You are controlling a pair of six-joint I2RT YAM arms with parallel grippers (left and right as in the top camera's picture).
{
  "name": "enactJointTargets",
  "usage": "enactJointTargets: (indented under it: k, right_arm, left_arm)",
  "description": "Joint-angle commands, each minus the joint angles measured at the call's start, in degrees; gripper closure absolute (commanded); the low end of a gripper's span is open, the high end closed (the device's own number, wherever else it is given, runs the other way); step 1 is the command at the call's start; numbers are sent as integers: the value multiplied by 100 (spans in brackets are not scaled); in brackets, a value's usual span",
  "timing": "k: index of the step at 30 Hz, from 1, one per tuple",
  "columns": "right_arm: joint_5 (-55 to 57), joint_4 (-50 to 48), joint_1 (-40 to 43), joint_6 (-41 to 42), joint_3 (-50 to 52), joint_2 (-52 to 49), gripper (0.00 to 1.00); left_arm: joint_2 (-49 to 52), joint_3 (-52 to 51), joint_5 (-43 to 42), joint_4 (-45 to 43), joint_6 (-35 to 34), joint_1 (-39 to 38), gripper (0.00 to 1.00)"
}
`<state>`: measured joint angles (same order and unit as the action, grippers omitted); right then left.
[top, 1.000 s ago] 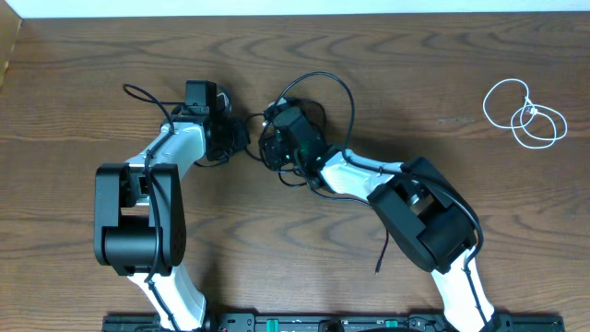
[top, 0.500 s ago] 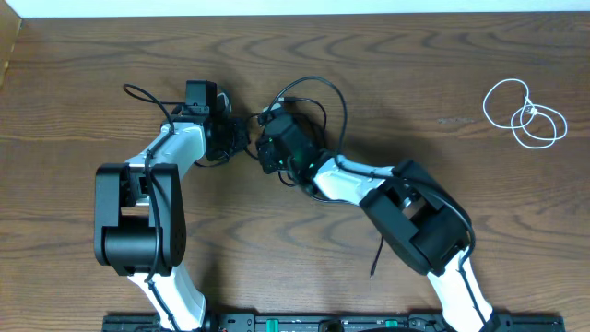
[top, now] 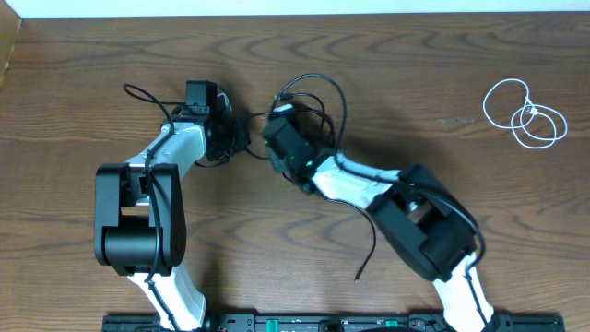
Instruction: Untangle cables
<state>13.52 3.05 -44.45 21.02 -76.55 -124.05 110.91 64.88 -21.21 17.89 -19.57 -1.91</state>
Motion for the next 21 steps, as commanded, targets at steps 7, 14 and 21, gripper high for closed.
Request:
enactJointTargets:
  k: [7, 14, 21]
  right_arm:
    - [-3202, 459, 1213, 531, 111, 444, 99]
    - [-4916, 492, 1810, 420, 111, 442, 99]
    - [-7110, -140, 2050, 354, 114, 442, 99]
  left_arm:
    - [33, -72, -61, 28, -46, 24, 90]
    - [33, -72, -61, 26, -46, 24, 90]
    - [33, -72, -63, 26, -46, 24, 90]
